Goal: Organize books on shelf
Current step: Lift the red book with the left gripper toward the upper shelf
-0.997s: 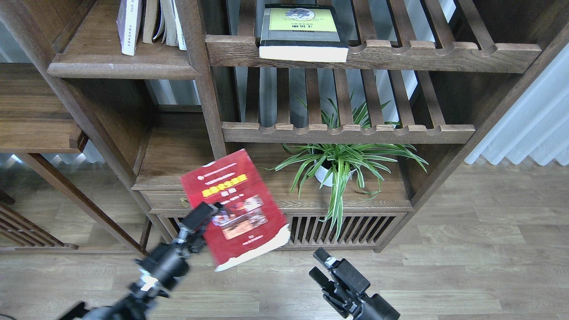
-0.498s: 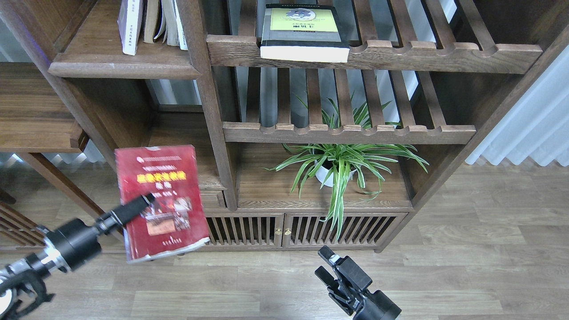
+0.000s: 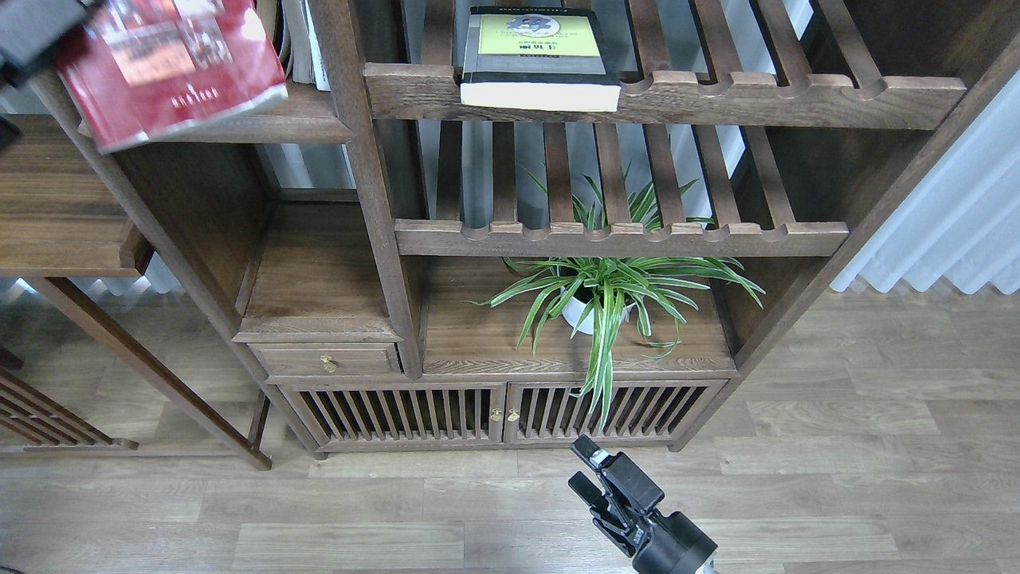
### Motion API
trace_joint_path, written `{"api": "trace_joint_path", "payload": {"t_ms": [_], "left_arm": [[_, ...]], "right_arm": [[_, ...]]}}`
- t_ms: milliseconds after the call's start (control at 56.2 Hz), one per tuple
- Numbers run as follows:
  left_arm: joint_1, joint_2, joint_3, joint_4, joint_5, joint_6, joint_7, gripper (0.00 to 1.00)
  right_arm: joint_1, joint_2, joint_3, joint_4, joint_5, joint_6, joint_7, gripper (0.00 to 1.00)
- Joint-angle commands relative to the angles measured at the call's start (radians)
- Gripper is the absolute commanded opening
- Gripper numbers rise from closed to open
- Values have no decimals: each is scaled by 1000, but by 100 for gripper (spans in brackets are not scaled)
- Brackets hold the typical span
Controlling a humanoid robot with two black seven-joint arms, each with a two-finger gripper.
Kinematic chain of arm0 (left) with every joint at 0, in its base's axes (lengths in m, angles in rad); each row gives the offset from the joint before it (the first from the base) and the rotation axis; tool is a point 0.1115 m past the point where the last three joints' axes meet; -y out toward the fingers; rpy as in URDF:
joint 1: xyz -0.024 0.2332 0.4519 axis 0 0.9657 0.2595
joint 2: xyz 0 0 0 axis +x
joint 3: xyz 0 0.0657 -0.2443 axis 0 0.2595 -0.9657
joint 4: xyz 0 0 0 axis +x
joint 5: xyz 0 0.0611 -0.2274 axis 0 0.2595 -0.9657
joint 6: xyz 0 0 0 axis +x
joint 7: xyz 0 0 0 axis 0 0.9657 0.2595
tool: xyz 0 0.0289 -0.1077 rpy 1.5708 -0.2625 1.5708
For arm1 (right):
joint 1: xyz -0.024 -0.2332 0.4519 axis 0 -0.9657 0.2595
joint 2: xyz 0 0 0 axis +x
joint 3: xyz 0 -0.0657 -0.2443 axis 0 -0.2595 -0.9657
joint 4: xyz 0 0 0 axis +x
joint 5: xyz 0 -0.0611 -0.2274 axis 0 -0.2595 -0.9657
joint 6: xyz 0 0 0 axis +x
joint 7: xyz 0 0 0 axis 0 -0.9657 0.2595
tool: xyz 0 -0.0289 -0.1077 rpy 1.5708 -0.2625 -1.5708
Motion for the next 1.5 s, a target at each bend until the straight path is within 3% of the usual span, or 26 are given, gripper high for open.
{"api": "trace_joint_path", "payload": {"t_ms": [0, 160, 409, 623, 872, 1104, 1353, 1477], "left_arm": [[-5, 5, -72, 34, 88, 0, 17, 5], [-100, 0, -91, 118, 235, 0, 17, 5], [-217, -14, -72, 152, 372, 0, 17, 5], [-305, -130, -62, 235, 530, 0, 17, 5], [-412, -241, -46, 279, 585, 0, 17, 5], [-559, -268, 33, 408, 614, 0, 7, 5], [-618, -302, 93, 465, 613, 0, -5, 8], [-622, -308, 96, 472, 613, 101, -8, 8]], "right_arm": [[-1, -2, 0, -3, 0, 0, 2, 99], [2, 2, -4, -6, 0, 0, 0, 99], [0, 4, -6, -6, 0, 0, 0, 99], [0, 16, -4, -6, 0, 0, 2, 99], [0, 25, -3, -6, 0, 0, 2, 99], [0, 25, -1, -3, 2, 0, 2, 99], [2, 30, -1, -3, 3, 0, 2, 99], [2, 30, 0, -3, 3, 0, 2, 99]]}}
